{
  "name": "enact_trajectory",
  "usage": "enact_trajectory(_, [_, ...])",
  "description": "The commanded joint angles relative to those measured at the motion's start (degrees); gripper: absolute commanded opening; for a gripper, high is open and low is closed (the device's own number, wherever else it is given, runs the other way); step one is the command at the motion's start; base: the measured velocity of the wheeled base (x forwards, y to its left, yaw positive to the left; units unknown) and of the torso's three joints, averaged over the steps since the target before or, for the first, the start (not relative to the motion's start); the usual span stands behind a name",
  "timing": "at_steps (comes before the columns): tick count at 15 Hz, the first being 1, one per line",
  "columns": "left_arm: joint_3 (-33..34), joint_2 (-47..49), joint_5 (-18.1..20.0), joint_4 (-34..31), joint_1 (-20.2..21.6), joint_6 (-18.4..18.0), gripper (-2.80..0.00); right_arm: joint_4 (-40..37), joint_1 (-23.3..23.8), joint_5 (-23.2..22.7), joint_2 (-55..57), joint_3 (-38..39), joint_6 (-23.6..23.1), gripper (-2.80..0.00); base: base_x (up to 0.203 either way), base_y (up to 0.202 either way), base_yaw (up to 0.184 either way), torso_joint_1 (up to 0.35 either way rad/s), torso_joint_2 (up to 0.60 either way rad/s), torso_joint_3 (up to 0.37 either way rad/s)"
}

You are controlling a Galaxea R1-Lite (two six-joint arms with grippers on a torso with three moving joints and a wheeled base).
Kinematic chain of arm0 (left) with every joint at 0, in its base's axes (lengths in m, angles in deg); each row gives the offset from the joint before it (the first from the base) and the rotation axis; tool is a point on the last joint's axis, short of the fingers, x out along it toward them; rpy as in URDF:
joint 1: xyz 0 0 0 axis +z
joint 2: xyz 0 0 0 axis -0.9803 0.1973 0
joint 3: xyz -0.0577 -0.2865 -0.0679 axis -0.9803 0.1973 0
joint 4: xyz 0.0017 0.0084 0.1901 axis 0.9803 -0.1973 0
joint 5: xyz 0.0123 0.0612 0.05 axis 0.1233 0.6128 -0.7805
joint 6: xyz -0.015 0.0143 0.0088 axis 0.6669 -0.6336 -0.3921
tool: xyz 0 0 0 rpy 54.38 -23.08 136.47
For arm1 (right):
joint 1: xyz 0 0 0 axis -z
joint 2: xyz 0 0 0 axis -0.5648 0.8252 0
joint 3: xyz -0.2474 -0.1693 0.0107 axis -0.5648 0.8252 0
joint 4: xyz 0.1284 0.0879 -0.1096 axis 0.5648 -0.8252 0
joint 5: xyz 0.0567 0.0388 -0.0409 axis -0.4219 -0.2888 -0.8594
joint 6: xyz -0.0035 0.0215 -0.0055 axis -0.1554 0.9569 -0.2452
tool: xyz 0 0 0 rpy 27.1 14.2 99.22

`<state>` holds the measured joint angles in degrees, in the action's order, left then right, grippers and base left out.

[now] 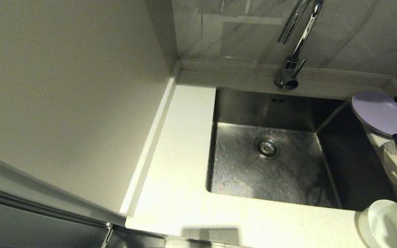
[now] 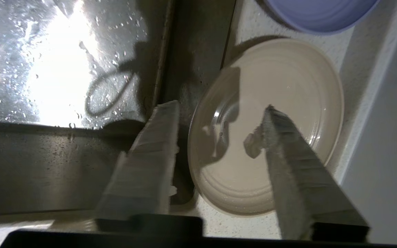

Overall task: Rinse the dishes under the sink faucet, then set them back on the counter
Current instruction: Put a plate into the sink

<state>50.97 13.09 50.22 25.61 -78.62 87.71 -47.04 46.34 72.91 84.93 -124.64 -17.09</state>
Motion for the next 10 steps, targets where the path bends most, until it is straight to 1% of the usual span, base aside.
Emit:
enact_trajectory(1, [0.0, -0.2, 0.0, 0.0, 0.0, 0.0, -2.80, -0.2, 1.5, -0.7, 2.7, -0.8, 0.5, 0.00, 0.000, 0.000, 0.000, 0.000, 0.00, 0.000])
enact_trajectory(2, [0.0, -0.2, 0.0, 0.0, 0.0, 0.0, -2.80, -0.2, 1.8, -0.8, 3.8, -1.3, 2.6, 0.00, 0.000, 0.000, 0.000, 0.000, 0.00, 0.000])
enact_trajectory(3, [0.0, -0.2, 0.0, 0.0, 0.0, 0.0, -2.80, -0.3, 1.9, -0.7, 5.1, -1.8, 5.8, 0.00, 0.000, 0.000, 0.000, 0.000, 0.00, 0.000])
enact_trajectory(5, [0.0, -0.2, 0.0, 0.0, 0.0, 0.0, -2.80, -0.3, 2.0, -0.7, 6.9, -1.9, 9.3, 0.00, 0.000, 0.000, 0.000, 0.000, 0.00, 0.000])
enact_trajectory(7, [0.0, -0.2, 0.0, 0.0, 0.0, 0.0, -2.80, -0.3, 2.0, -0.8, 8.1, -1.8, 11.0, 0.00, 0.000, 0.000, 0.000, 0.000, 0.00, 0.000])
enact_trajectory(10, [0.0, -0.2, 0.0, 0.0, 0.0, 0.0, -2.80, -0.2, 2.0, -0.7, 10.1, -1.7, 11.3, 0.00, 0.000, 0.000, 0.000, 0.000, 0.00, 0.000])
